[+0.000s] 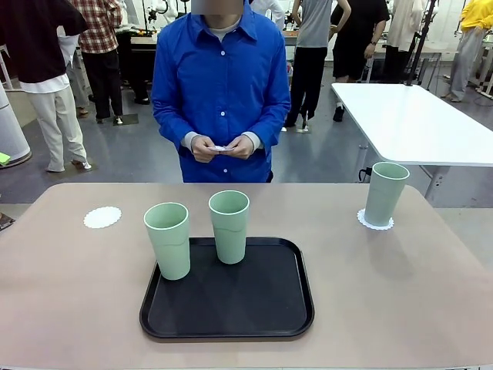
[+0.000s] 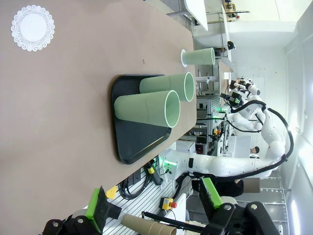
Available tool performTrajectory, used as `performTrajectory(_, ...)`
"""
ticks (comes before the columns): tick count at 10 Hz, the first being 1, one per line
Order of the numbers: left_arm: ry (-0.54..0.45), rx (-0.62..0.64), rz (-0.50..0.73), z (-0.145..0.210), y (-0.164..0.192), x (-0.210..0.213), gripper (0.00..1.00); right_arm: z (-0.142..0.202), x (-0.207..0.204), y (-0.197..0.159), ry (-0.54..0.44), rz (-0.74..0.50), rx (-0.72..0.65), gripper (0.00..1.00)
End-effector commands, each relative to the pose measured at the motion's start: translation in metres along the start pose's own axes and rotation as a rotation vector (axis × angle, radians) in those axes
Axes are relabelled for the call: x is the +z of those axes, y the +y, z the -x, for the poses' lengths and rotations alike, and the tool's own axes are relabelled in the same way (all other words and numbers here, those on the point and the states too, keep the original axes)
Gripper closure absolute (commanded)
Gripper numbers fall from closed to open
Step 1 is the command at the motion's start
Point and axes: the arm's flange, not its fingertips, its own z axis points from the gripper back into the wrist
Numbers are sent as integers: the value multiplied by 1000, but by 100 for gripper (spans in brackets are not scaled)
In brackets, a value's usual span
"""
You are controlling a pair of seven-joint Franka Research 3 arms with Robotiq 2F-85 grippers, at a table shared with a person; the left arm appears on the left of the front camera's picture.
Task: Place coasters on the table and set cups on them.
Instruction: Take one Reusable plastic cup from the Flat Tray and place it on a coaster set by the human.
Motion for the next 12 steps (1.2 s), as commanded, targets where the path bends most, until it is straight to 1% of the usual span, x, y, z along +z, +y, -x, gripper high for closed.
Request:
performTrajectory(1, -6, -6, 6, 1, -1, 1, 0, 0, 1, 1, 1, 1, 1, 0)
performTrajectory(2, 0, 0, 0, 0, 0, 0, 0, 0, 1, 1, 1, 1, 1, 0)
performTrajectory(3, -34, -223, -110, -12, -23, -4, 0, 0, 1, 1, 1, 1, 1, 0)
performTrajectory(4, -19, -419, -229, -22, -44, -15, 0, 0, 1, 1, 1, 1, 1, 0)
performTrajectory(5, 46, -548, -314, -31, -66, -29, 0, 0, 1, 1, 1, 1, 1, 0)
performTrajectory(6, 61, -643, -445, -38, -84, -45, 0, 0, 1, 1, 1, 1, 1, 0)
performTrajectory(7, 116, -757, -587, -43, -105, -67, 0, 0, 1, 1, 1, 1, 1, 0)
performTrajectory(9, 222, -940, -703, -39, -130, -107, 0, 0, 1, 1, 1, 1, 1, 0)
performTrajectory(10, 223, -1011, -796, -37, -132, -126, 0, 0, 1, 1, 1, 1, 1, 0)
performTrajectory(11, 245, -1070, -862, -37, -128, -147, 0, 0, 1, 1, 1, 1, 1, 0)
performTrajectory(12, 280, -1098, -892, -38, -125, -162, 0, 0, 1, 1, 1, 1, 1, 0)
